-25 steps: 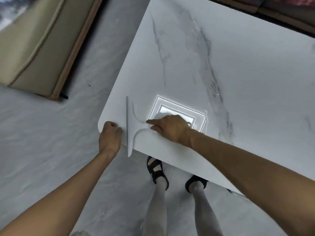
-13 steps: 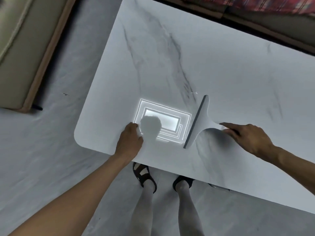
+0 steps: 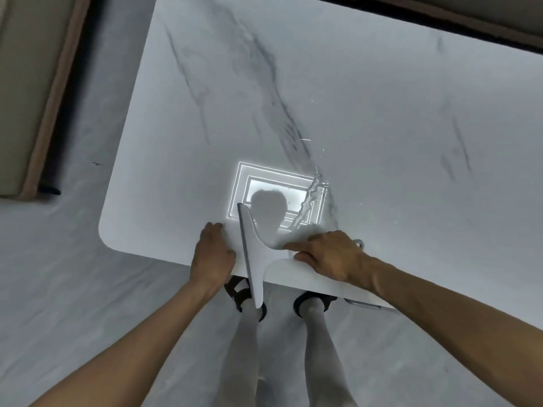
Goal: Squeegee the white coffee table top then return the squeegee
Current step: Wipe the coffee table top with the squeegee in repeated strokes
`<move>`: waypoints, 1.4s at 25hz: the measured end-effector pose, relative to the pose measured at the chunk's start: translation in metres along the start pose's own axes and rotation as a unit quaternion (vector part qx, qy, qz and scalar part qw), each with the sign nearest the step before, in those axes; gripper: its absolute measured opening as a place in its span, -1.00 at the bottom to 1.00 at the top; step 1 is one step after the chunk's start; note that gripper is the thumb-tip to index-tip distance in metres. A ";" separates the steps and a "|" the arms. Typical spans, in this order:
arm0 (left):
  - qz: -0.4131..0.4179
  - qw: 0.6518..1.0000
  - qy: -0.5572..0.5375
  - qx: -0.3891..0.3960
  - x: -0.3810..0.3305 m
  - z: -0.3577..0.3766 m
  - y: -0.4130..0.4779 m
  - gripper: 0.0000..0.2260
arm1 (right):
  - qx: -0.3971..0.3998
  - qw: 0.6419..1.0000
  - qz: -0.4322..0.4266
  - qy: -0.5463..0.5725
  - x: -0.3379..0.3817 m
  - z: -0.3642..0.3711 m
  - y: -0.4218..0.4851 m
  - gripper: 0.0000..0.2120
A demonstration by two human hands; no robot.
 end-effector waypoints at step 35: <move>-0.087 0.996 0.010 -0.030 -0.058 0.013 -0.006 -0.62 | 0.057 0.998 -0.017 0.005 -0.068 -0.010 -0.077 -0.59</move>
Point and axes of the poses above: each hand's wrist, its own y-axis towards the middle knuckle, its own z-axis out of the palm, x = y × z, the point moved 10 cm from there along y, towards the middle knuckle
